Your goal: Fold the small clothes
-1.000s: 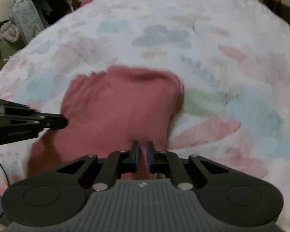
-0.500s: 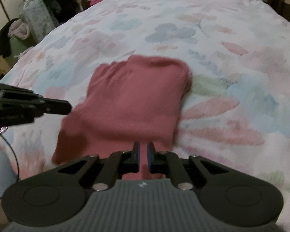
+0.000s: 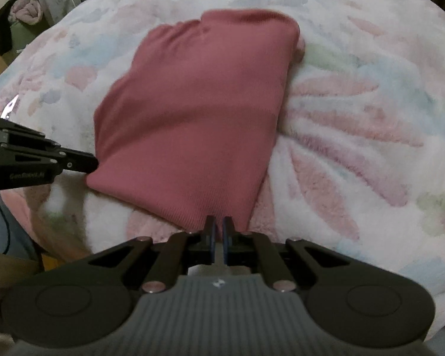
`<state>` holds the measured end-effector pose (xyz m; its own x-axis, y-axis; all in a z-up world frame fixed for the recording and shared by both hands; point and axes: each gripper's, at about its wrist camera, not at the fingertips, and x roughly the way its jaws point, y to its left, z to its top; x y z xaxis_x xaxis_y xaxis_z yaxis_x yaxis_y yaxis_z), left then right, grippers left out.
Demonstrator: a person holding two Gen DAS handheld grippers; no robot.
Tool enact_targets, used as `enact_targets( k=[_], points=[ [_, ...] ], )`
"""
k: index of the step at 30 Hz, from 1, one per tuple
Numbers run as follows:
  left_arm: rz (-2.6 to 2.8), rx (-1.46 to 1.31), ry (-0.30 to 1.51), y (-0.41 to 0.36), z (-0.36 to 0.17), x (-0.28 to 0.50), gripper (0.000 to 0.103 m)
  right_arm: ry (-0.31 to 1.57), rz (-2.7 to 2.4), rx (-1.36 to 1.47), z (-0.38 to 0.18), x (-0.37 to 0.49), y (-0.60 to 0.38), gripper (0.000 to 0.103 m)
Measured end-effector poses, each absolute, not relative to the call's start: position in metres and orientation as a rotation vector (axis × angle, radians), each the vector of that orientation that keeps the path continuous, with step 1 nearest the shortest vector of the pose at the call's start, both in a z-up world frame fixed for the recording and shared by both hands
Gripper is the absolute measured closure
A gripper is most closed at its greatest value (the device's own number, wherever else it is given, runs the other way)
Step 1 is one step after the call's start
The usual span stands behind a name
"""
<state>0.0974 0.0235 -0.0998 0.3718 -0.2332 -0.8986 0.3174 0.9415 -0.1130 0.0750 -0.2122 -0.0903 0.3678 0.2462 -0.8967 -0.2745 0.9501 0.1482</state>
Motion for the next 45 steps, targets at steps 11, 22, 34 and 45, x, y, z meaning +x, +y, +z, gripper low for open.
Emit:
enact_targets(
  k=[11, 22, 34, 45],
  points=[
    [-0.333, 0.040, 0.966, 0.039, -0.015, 0.086, 0.098, 0.979, 0.336, 0.013, -0.016, 0.071, -0.224, 0.076],
    [-0.162, 0.046, 0.684, 0.026, 0.072, 0.073, 0.044, 0.696, 0.312, -0.041, 0.087, 0.056, -0.213, 0.036],
    [-0.098, 0.001, 0.487, 0.021, 0.102, 0.026, 0.006, 0.539, 0.218, 0.012, 0.115, -0.004, -0.209, 0.021],
    [-0.073, 0.023, 0.596, 0.010, 0.079, 0.005, 0.006, 0.587, 0.096, 0.107, 0.099, -0.040, -0.208, 0.021]
  ],
)
